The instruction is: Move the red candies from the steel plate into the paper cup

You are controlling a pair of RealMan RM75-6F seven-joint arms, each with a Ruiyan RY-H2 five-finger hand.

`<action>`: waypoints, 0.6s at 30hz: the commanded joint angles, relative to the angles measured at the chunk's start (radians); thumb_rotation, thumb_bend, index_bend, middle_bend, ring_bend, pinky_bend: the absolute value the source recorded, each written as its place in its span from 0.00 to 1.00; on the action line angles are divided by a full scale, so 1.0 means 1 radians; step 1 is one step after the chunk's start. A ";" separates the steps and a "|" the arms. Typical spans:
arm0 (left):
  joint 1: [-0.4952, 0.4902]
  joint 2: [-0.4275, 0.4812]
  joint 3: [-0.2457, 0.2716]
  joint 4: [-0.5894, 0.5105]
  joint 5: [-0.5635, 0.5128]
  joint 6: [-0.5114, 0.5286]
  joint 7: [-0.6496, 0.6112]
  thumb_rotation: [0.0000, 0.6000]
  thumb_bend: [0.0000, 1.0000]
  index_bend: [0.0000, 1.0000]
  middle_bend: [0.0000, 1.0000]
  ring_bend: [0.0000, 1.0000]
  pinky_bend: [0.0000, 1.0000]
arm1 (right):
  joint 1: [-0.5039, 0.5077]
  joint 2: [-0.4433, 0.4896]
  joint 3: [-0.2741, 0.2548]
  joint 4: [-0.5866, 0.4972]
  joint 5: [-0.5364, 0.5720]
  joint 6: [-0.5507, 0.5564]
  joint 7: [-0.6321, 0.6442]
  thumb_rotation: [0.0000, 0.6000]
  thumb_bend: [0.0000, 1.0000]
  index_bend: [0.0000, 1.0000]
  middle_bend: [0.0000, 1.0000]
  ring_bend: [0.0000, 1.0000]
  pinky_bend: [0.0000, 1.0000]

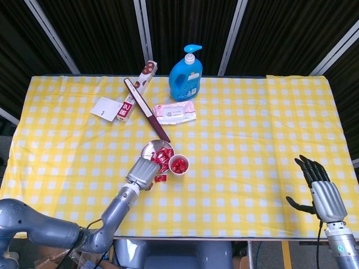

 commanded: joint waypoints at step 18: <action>-0.030 -0.056 -0.007 0.034 -0.062 -0.023 0.058 1.00 0.37 0.44 0.99 1.00 0.98 | 0.000 0.003 0.000 0.000 -0.001 0.001 0.005 1.00 0.28 0.00 0.00 0.00 0.00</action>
